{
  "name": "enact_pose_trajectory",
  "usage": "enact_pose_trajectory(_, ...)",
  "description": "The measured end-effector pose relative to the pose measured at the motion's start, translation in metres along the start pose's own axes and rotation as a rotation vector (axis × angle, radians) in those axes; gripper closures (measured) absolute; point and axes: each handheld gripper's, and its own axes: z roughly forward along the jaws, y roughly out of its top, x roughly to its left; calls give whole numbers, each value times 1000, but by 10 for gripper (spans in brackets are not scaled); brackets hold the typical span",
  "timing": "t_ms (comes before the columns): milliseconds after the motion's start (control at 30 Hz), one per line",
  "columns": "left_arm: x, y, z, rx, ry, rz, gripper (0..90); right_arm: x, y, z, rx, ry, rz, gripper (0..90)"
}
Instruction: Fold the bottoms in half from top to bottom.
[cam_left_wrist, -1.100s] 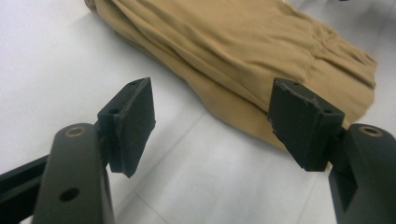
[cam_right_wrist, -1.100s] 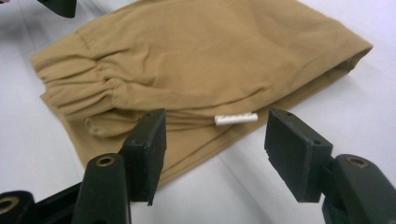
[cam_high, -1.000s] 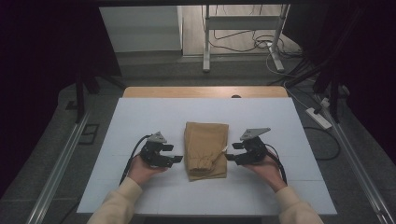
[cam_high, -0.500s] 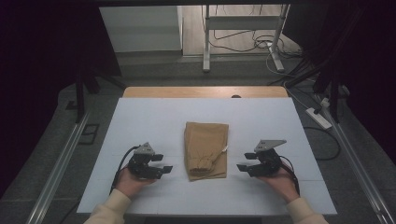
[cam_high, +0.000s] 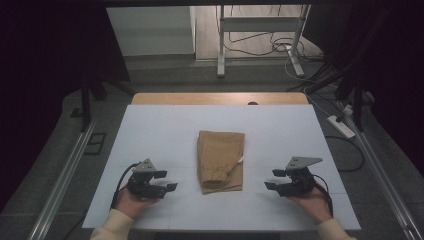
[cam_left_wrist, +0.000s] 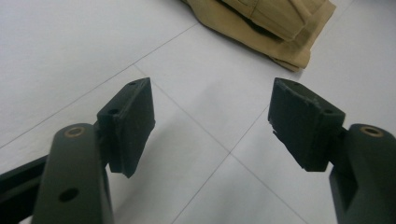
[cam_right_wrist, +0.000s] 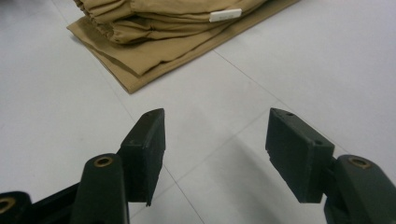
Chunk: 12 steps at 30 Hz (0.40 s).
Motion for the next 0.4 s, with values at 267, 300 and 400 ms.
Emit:
enact_pose_trajectory(267,1,-5,-3,-1,5,-2,310,-1,-1,-3,-16,-2,-4,376)
enact_pose_trajectory(300,1,-5,-2,-2,6,-2,310,-1,-1,-3,-13,-1,-8,373)
enact_pose_trajectory(400,1,-5,-1,-1,8,-4,302,0,-1,-2,-13,-5,-17,361)
